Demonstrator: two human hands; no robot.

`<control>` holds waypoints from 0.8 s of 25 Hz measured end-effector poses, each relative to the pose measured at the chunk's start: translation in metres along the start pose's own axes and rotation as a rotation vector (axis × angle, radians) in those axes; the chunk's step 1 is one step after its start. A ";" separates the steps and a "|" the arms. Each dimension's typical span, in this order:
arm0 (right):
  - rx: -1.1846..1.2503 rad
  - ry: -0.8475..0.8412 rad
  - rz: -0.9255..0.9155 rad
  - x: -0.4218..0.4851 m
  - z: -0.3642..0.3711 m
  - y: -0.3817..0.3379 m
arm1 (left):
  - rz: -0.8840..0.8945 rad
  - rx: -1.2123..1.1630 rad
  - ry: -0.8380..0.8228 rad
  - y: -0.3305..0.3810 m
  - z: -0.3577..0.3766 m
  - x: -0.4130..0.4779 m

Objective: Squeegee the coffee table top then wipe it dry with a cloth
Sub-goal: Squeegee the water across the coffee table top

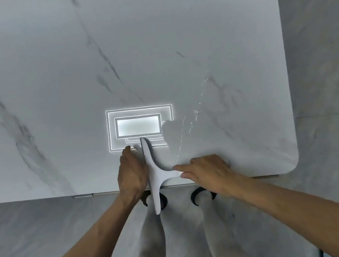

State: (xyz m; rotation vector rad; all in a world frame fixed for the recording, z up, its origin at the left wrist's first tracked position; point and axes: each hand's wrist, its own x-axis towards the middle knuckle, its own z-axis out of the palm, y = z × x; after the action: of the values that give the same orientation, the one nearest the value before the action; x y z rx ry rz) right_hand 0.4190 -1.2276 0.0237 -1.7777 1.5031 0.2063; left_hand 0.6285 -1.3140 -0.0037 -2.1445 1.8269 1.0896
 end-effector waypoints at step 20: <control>-0.248 -0.024 -0.144 -0.056 -0.072 0.145 | -0.233 -0.078 0.060 0.082 0.051 -0.026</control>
State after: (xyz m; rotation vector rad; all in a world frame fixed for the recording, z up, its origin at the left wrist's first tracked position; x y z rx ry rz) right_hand 0.2482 -1.2305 0.0394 -2.0631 1.3726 0.3520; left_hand 0.5326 -1.2879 0.0024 -2.3851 1.5306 1.0698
